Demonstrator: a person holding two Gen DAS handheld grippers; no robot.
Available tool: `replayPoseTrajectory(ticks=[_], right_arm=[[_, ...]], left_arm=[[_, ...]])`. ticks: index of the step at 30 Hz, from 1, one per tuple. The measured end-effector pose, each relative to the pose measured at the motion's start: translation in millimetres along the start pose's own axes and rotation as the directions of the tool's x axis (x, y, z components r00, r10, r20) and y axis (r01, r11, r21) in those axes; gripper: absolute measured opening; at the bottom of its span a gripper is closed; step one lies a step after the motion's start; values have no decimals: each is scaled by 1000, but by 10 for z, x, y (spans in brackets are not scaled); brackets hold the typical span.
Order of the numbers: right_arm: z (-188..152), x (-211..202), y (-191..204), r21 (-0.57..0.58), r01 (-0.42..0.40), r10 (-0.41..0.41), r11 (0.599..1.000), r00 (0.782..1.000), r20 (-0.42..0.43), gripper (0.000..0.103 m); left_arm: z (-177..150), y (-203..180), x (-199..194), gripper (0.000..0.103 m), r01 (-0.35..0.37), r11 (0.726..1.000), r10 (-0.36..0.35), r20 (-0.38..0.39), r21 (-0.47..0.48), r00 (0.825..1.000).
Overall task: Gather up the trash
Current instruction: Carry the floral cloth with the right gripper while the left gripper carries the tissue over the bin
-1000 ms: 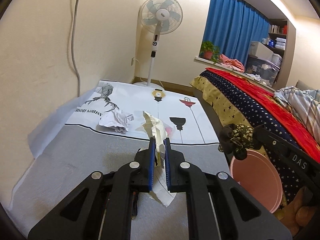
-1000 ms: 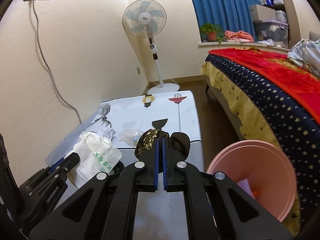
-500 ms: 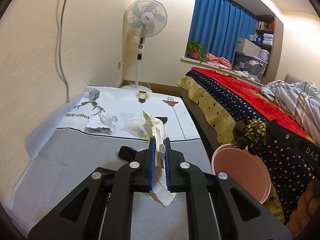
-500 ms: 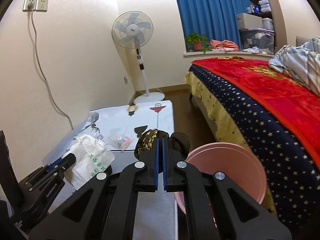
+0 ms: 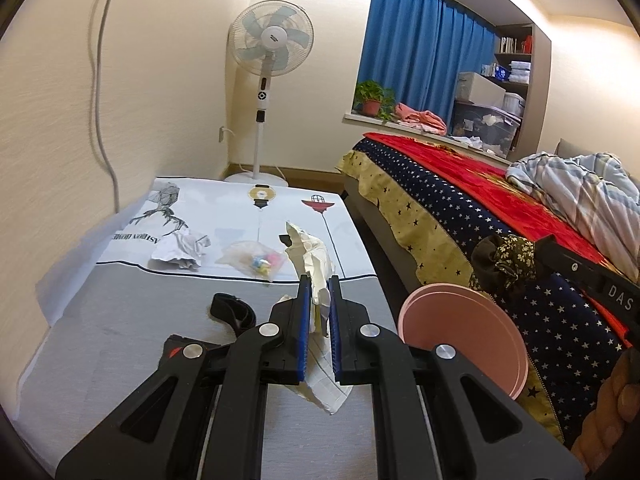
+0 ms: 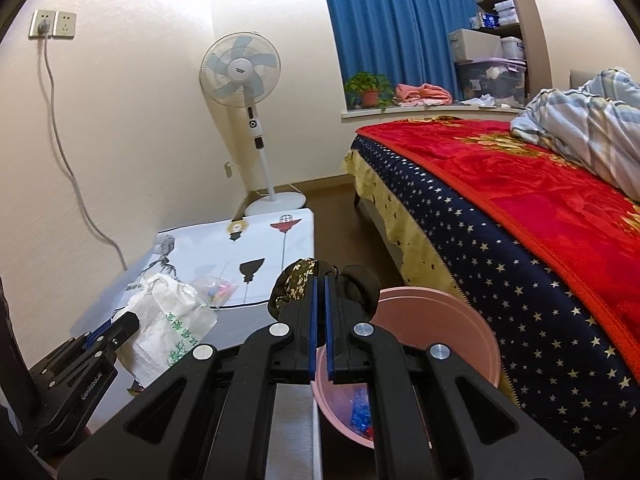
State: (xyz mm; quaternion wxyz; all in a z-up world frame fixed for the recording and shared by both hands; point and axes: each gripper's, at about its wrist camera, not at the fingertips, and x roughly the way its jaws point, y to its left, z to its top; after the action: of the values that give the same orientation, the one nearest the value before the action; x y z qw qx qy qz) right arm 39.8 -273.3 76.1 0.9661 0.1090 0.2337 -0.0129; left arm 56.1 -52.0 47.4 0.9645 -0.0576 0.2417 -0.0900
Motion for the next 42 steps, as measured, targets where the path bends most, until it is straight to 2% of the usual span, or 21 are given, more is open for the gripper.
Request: replayPoseTrajectory(ticks=[11, 20, 32, 42], right_arm=[[-20, 55, -162, 25, 45, -45, 999, 999, -6, 3], [-14, 152, -354, 51, 113, -112, 992, 993, -23, 3], [-28, 274, -556, 75, 170, -168, 983, 985, -36, 3], [-62, 385, -616, 88, 187, -183, 978, 982, -54, 3]], left_arm=[[-24, -198, 132, 9, 28, 999, -28, -15, 19, 999], [-50, -359, 266, 9, 57, 998, -56, -28, 30, 998], [-94, -586, 459, 9, 146, 987, -144, -34, 60, 989], [-147, -742, 603, 8, 209, 975, -205, -58, 72, 977]])
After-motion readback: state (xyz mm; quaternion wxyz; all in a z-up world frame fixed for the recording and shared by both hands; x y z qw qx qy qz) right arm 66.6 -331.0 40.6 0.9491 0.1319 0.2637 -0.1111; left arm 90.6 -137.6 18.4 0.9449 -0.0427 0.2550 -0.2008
